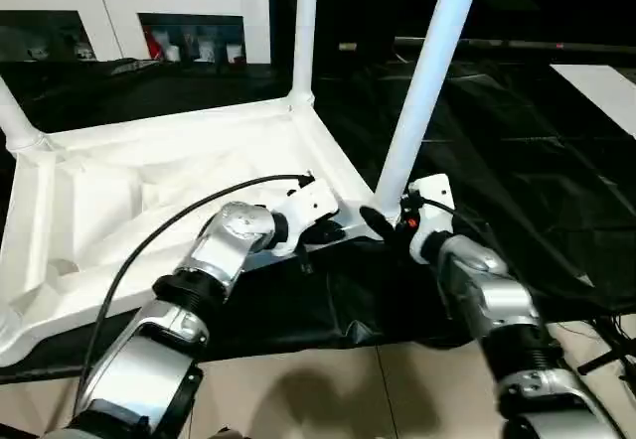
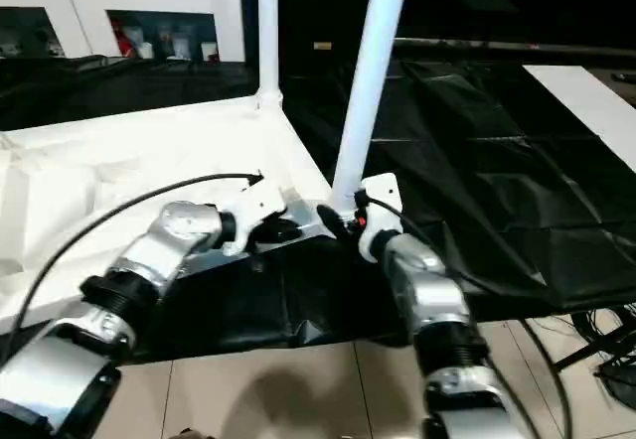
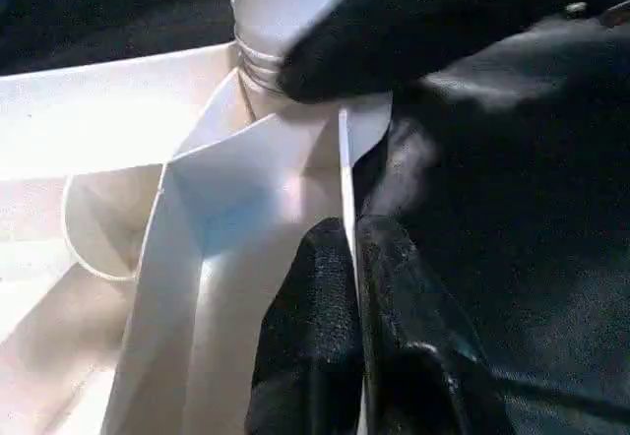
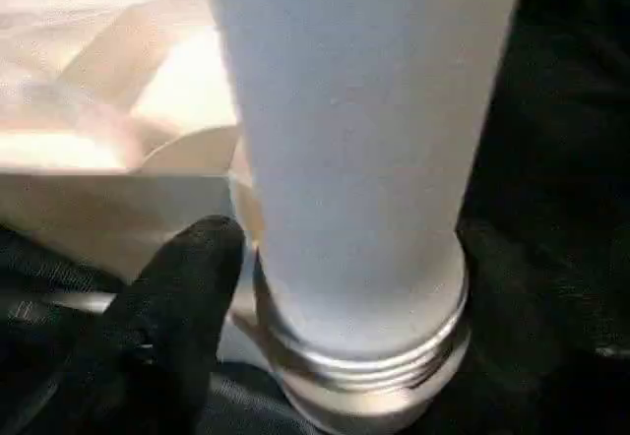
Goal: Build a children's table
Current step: Rotate leg to tighten
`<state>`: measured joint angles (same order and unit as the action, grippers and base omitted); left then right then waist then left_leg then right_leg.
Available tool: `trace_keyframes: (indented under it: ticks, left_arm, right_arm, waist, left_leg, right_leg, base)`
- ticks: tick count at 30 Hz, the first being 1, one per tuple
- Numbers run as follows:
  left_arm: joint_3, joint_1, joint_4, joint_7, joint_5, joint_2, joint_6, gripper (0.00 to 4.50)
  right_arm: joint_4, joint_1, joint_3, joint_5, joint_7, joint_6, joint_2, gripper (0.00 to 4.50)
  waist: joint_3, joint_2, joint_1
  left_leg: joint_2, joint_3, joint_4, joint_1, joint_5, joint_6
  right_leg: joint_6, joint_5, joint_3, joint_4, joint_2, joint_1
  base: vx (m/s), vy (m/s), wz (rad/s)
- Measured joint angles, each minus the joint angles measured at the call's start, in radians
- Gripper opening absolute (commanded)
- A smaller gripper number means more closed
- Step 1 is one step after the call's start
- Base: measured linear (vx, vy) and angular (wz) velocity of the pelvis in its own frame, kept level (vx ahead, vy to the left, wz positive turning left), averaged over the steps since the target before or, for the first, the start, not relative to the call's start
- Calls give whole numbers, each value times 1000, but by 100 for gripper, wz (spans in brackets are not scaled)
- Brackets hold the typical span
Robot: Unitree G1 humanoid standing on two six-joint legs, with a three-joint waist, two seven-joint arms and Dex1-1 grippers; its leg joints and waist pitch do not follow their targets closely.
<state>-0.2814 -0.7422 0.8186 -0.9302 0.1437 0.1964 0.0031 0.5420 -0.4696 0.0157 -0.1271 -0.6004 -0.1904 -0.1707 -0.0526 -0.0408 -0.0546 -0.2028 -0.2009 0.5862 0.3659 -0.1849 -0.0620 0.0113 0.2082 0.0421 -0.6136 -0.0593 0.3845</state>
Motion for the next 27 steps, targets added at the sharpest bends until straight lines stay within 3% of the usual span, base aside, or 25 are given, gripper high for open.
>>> trace_keyframes:
  ticks: [3,9,14,27]
  left_arm:
    - [-1,31,-42,-113,-30,57,-28,0]
    - [0,56,-64,-236,-61,110,-66,0]
    - [0,73,-100,-287,-74,129,-49,0]
    - [-1,84,-119,-322,-88,136,-37,0]
  right_arm:
    - [-72,37,50,-23,-193,-6,-101,387]
    - [-140,39,83,-47,-376,-42,-184,387]
    - [-149,39,110,-60,-421,-45,-199,387]
    - [-146,39,114,-58,-450,-41,-210,286]
  waist:
    - [0,1,0]
    - [0,0,-4]
    - [0,0,-6]
    - [0,0,-8]
  left_leg:
    - [0,0,0,0,0,0]
    - [0,0,1,0,0,0]
    - [0,0,1,0,0,0]
    - [0,0,1,0,0,0]
  right_leg:
    - [-1,2,0,0,0,0]
    - [-1,2,0,0,0,0]
    - [-1,2,0,0,0,0]
    - [-1,2,0,0,0,0]
  base:
    - [0,0,0]
    - [0,0,0]
    - [0,0,0]
    - [0,0,0]
